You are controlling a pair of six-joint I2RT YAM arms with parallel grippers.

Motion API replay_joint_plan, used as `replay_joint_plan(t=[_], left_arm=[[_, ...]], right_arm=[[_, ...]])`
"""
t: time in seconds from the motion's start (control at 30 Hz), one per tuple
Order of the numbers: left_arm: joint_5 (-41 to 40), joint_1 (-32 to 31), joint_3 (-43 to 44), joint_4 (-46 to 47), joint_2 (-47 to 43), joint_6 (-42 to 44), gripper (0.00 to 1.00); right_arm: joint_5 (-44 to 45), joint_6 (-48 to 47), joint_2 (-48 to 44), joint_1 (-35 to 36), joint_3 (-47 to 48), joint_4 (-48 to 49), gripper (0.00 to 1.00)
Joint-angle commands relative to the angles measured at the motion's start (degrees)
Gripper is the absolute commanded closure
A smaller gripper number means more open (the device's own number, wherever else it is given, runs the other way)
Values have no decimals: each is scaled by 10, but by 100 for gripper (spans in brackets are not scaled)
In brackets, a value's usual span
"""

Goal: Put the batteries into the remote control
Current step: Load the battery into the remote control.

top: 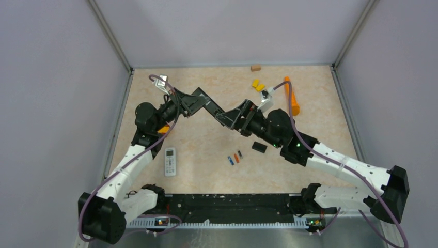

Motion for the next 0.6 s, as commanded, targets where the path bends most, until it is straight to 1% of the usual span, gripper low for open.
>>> replay_joint_plan(t=[0.0,0.07,0.3,0.4,0.57], left_arm=[[-3,-1,10,23,-20,8,100],[-2,-1,9,23,-20,7,100],[5,-1,7,25,-23,2,100],[8,-1,6,25,-25,5,100],[14,-1,5,24,-25,8,100]], right_arm=[[-15,67,10,2,-5,110,1],[-14,74,13,1,-10,131,1],[-22,112,33,-14,4,125,2],[-43,128,47,-28,10,124,5],[-56,131,61,-33,16,132,11]])
